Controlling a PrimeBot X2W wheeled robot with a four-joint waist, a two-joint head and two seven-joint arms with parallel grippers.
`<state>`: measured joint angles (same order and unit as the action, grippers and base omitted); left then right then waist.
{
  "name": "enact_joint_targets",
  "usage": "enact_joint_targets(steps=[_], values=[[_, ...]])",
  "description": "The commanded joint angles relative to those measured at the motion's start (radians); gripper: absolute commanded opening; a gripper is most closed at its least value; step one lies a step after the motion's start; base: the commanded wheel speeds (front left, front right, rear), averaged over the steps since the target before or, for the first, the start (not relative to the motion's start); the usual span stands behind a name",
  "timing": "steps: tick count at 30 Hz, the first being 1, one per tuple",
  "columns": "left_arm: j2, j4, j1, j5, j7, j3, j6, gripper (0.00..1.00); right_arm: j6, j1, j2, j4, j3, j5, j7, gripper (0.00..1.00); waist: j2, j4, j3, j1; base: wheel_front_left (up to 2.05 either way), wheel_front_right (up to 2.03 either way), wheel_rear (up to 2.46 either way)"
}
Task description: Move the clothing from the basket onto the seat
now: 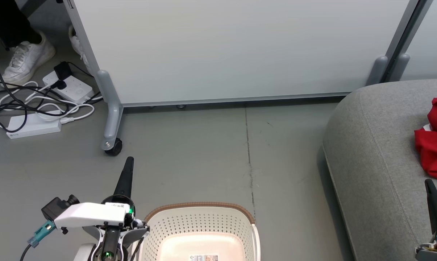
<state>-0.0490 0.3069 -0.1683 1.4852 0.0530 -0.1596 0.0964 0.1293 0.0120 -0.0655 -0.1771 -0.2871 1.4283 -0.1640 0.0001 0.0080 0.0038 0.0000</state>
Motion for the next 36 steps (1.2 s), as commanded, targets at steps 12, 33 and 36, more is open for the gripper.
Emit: enact_joint_targets(steps=[12, 33, 36], values=[[-0.006, 0.0, -0.033, 0.093, -0.017, 0.011, 0.013, 0.0, 0.002, 0.013, -0.004, 0.011, -0.029, 0.111, -0.035, 0.0, -0.0001, -0.004, -0.003, 0.0, 0.0, 0.0, 0.0], [-0.005, 0.004, -0.047, 0.172, -0.032, 0.016, 0.019, 0.0, 0.002, 0.009, -0.009, 0.015, -0.046, 0.21, -0.058, 0.0, -0.0001, -0.008, -0.006, 0.0, 0.0, 0.0, 0.0], [-0.005, 0.004, -0.047, 0.172, -0.033, 0.016, 0.019, 0.0, 0.002, 0.009, -0.01, 0.015, -0.045, 0.211, -0.056, 0.0, -0.0001, -0.008, -0.006, 0.0, 0.0, 0.0, 0.0]])
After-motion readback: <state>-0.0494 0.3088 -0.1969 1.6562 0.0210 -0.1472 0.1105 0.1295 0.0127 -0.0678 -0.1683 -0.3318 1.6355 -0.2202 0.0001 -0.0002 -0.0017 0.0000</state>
